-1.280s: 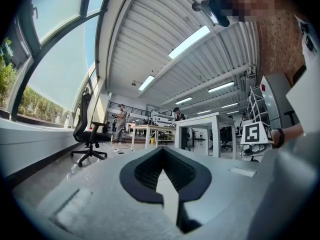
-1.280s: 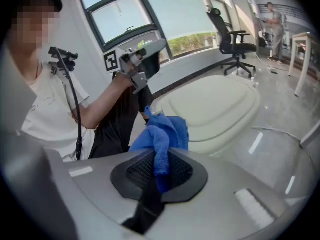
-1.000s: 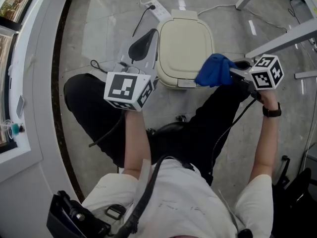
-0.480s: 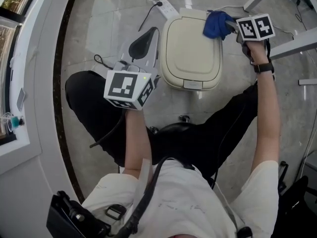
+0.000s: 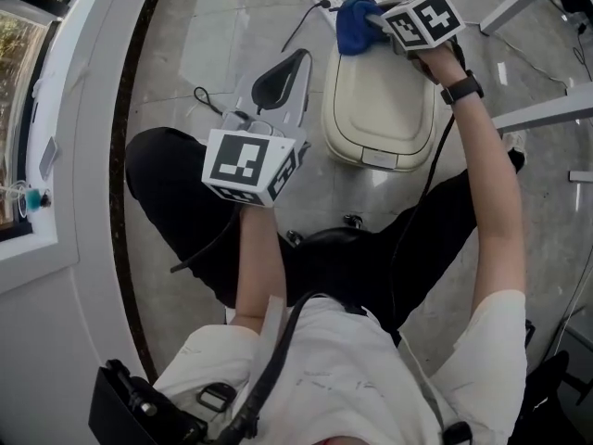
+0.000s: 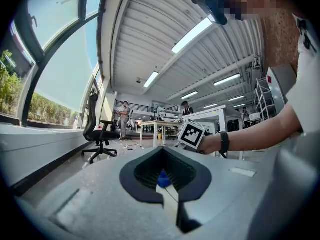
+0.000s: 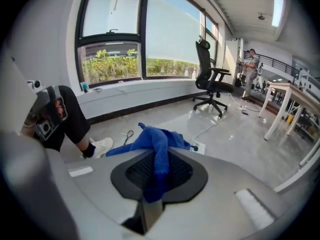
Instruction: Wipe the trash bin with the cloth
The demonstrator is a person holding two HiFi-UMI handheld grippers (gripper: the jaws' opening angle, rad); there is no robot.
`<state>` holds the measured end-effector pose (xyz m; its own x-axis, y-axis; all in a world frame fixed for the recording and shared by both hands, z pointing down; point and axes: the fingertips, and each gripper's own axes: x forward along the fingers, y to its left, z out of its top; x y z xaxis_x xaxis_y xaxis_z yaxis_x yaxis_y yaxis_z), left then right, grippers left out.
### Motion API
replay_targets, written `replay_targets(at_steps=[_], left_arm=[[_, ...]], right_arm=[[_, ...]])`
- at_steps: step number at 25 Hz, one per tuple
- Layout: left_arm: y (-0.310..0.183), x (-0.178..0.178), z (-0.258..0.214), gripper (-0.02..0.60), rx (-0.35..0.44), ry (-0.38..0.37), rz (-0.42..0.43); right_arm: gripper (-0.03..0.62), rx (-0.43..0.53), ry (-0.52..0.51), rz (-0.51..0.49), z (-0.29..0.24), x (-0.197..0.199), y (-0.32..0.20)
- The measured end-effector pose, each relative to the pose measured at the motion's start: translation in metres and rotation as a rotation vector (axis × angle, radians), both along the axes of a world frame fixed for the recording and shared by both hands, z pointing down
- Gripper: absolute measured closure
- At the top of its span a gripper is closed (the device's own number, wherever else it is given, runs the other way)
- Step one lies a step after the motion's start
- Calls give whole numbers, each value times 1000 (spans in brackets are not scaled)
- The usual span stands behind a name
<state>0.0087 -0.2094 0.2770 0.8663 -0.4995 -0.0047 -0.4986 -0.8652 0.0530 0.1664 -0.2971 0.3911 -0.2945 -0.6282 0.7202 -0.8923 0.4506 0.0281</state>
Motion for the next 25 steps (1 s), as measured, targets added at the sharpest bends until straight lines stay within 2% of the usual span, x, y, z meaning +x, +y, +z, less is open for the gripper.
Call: replay_targets(at_steps=[2, 3, 6, 8, 11, 15, 19, 25], left_arm=[[-1, -5, 0, 581, 2, -3, -6], [-1, -7, -1, 580, 2, 0, -11], [-3, -13, -4, 580, 2, 17, -21], [-4, -12, -4, 581, 1, 22, -20], [1, -6, -4, 580, -2, 23, 2], [4, -1, -7, 580, -1, 31, 20], [6, 2, -5, 580, -4, 32, 30], [11, 3, -10, 580, 4, 44, 35]], right_arm=[[559, 16, -78, -33, -5, -19, -1], [559, 47, -72, -34, -11, -21, -1], [559, 211, 135, 3, -43, 7, 1], [559, 248, 193, 75, -54, 35, 7], [559, 148, 156, 152, -36, 63, 28], [559, -4, 52, 149, 3, 52, 58], [556, 3, -82, 133, 10, 23, 71], [554, -14, -190, 88, 6, -8, 101]])
